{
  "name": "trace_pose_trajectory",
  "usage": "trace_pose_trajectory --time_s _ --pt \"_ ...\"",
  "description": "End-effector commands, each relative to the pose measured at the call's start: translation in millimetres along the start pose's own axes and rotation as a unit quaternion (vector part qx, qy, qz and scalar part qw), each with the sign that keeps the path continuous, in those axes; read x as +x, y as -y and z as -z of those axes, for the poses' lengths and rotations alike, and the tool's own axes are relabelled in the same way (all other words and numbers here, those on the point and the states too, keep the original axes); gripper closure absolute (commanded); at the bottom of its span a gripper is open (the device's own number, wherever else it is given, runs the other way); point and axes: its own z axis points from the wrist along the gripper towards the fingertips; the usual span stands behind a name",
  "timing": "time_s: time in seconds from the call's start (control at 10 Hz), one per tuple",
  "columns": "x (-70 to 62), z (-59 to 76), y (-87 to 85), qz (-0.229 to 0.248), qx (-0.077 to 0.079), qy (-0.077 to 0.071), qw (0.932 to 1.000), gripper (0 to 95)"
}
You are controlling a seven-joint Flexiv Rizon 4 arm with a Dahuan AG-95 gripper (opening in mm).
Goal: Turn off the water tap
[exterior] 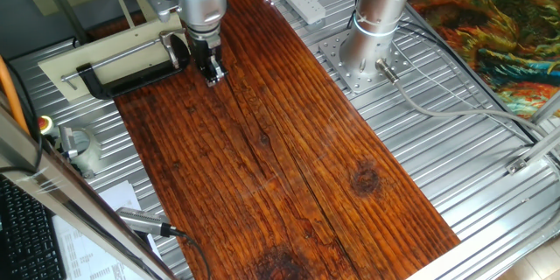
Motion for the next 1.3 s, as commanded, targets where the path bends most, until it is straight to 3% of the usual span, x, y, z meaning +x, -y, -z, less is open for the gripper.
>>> trace_pose_trajectory --time_s 0.1,0.5,0.8,1.3 --pt "-2.7 -1.5 1.5 0.015 0.001 -0.010 0.9998 95.0" --pt "-4.4 -0.1 2.7 0.010 0.001 -0.017 0.9998 95.0" --pt "-6.5 3.9 4.7 -0.004 -0.012 -0.013 0.9998 95.0" --pt "-7.6 10.5 9.8 -0.018 -0.013 -0.016 0.9996 95.0"
